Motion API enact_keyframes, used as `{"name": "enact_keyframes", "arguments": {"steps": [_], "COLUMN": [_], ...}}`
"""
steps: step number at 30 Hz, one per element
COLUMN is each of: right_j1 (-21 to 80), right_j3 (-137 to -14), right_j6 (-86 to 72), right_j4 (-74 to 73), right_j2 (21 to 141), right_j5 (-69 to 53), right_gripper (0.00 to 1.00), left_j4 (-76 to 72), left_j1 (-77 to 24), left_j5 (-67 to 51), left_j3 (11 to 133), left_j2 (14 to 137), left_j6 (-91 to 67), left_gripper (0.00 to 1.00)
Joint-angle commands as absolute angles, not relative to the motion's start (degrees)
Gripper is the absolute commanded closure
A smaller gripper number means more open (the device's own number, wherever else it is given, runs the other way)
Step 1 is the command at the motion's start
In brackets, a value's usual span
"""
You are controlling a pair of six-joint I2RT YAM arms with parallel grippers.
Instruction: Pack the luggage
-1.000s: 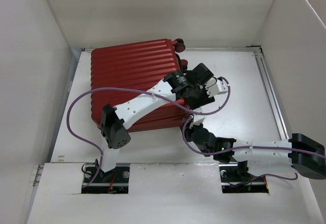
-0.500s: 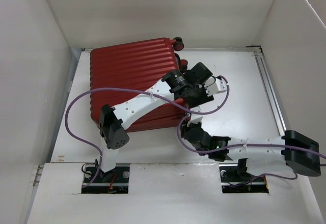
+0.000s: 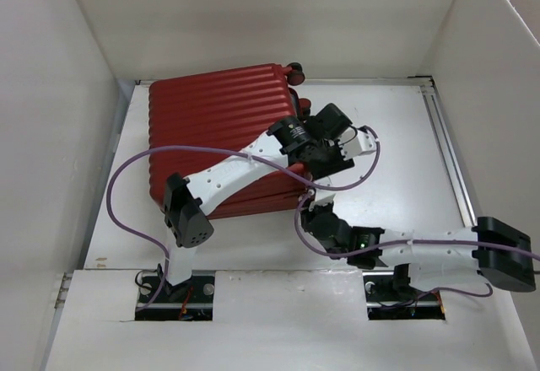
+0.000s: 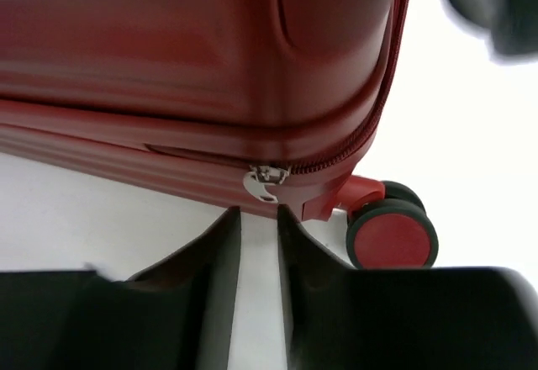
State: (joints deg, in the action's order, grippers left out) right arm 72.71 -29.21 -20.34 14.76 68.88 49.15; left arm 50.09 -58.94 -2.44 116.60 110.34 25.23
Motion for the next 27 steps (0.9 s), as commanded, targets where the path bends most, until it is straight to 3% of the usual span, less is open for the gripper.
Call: {"name": "enact_keyframes", "arguments": {"steps": [1,4,6,7,8,13,27], "right_j1": [73.6,74.1,74.1,74.1,74.1,74.1,74.1], "right_j3": [-28.8,-24.4,-22.4,-19.5,-17.8,-9.0,-15.5], "right_j6": [-18.1,-19.2,-19.2,-17.8,-16.9,-4.9,-4.4], "right_j4": [21.1,22.4,24.2,29.0,31.7,51.9,58.2], "right_j2": [62.8,59.3,57.9,57.4,56.7,57.3,70.5], "right_j5": [48.3,47.1,47.1,46.6,46.6,46.7,48.3], "right_gripper": [0.67,0.55,0.42,0.3,0.28,0.25,0.33], "left_j4": [43.8,43.8,43.8,43.8,43.8,43.2,41.6], "left_j1": [-64.2,-64.2,-64.2,-64.2,-64.2,-64.2,-64.2], "left_j5": [-11.4,-10.9,-10.9,-10.9,-10.9,-10.9,-10.9], "left_j3": [118.7,119.3,119.8,120.3,120.3,121.6,122.7], "left_j2": [101.8,102.3,102.3,102.3,102.8,104.1,106.2], "left_j6": [20.4,20.9,20.9,20.9,20.9,21.4,20.9], "left_gripper": [1.0,1.0,1.0,1.0,1.0,1.0,1.0]}}
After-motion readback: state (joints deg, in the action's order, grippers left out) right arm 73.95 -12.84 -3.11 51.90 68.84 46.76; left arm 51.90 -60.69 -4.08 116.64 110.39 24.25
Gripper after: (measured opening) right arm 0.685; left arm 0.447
